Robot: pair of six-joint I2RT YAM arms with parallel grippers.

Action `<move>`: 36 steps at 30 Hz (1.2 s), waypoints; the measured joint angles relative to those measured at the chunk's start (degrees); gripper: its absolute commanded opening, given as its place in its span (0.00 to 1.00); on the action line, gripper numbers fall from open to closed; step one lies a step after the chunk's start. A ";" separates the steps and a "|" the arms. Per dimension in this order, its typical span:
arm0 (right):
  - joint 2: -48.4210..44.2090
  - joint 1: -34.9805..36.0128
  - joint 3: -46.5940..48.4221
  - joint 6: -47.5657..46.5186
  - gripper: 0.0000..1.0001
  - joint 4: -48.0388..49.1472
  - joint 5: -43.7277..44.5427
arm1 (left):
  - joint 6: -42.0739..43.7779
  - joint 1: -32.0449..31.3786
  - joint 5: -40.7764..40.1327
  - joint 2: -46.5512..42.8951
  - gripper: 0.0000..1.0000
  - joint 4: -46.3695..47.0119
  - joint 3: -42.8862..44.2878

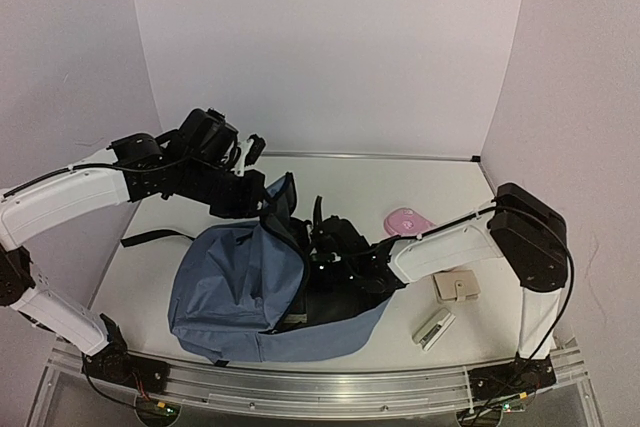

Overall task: Pack the student bag
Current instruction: Place the book in the student bag, then pick up the stationery from the center of the board.

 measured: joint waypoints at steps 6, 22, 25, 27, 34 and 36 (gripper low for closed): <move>-2.39 0.40 -2.28 -0.87 0.47 -0.20 1.17 | 0.00 0.57 0.05 -0.58 0.00 0.96 -1.16; -35.84 -1.97 -6.84 -10.91 0.91 -26.69 22.79 | -1.47 5.82 8.58 -1.67 0.07 11.26 -10.85; -38.09 -7.24 -6.86 -12.61 0.96 -32.22 25.11 | -1.86 5.83 10.38 0.21 0.25 14.02 -11.70; -37.99 -11.45 -6.87 -14.06 0.98 -35.64 25.88 | -2.49 5.84 11.26 1.67 0.51 15.54 -12.23; -27.59 -16.59 -4.54 -21.60 0.98 -45.61 32.12 | -4.45 5.86 15.66 4.81 0.95 20.38 -14.12; -22.00 -16.91 -2.69 -24.16 0.98 -47.01 33.94 | -4.81 5.86 16.59 4.39 0.98 21.69 -14.80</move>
